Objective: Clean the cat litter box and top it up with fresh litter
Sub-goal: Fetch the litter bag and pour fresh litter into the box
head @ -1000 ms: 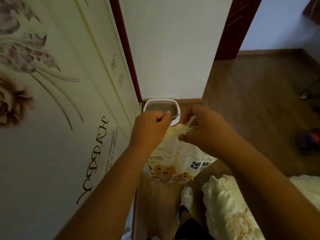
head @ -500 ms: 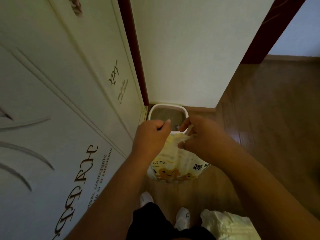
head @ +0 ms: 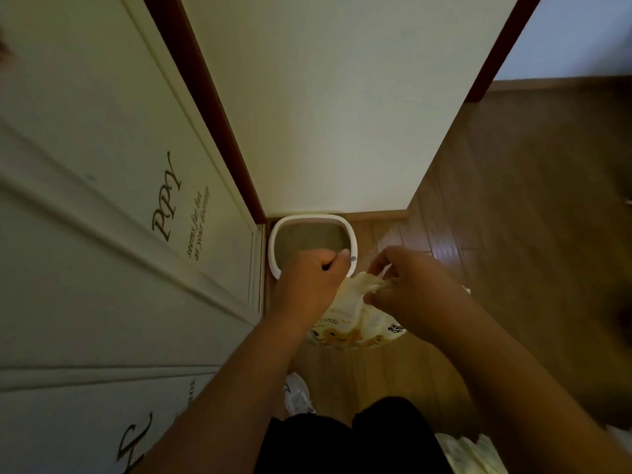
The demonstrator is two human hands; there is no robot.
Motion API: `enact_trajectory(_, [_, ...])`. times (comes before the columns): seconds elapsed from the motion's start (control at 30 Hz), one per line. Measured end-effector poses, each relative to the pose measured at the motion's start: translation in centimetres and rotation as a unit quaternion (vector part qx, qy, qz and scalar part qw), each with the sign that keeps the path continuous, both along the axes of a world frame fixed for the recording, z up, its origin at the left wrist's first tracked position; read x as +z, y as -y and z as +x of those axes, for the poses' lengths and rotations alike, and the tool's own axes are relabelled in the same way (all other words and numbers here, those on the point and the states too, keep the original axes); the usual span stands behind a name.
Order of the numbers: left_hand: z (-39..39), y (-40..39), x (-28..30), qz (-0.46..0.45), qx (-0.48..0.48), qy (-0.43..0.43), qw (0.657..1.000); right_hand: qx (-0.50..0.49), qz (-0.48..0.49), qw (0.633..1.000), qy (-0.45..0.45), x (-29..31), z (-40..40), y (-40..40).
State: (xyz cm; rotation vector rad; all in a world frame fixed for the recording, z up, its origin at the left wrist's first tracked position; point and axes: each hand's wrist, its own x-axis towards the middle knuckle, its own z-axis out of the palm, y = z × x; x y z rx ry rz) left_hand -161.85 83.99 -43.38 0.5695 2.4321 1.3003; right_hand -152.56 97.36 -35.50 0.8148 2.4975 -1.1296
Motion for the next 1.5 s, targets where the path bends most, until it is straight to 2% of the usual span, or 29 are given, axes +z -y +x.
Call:
enact_trajectory(0.3, [-6.9, -4.9, -9.4, -0.073, 0.029, 0.045, 0.996, 0.050, -0.021, 0.998, 0.033, -10.8, -7.3, -5.4])
enact_trajectory(0.53, [-9.1, -7.7, -22.4, -0.135, 0.070, 0.098, 0.984, 0.082, -0.038, 0.992, 0.084, -23.2, -11.0, -8.8])
enact_trajectory(0.73, [-11.1, -9.0, -34.1, -0.110, 0.081, 0.177, 0.975, 0.092, -0.022, 0.986, 0.135, -35.6, -14.8, -9.9])
enact_trajectory(0.87, [-11.2, -9.0, -42.8, -0.122, 0.064, 0.222, 0.965, 0.100, -0.013, 0.980, 0.171, -43.5, -15.5, -10.1])
enact_trajectory(1.07, [-11.9, -9.8, -53.2, -0.132, 0.032, 0.241, 0.961, 0.073, -0.001, 0.983, 0.166, -54.0, -15.9, -11.2])
enact_trajectory(1.2, [-14.8, -10.3, -58.6, -0.152, 0.020, 0.221, 0.963, 0.058, -0.008, 0.987, 0.147, -59.2, -17.8, -10.9])
enact_trajectory(1.37, [-19.9, -11.4, -61.7, -0.163, 0.010, 0.069, 0.984, 0.050, 0.025, 0.998, 0.022, -63.7, -21.2, -12.1])
enact_trajectory(1.5, [-22.2, -12.2, -62.7, -0.140, -0.056, 0.015, 0.988, 0.073, 0.061, 0.995, -0.023, -66.6, -22.7, -14.0])
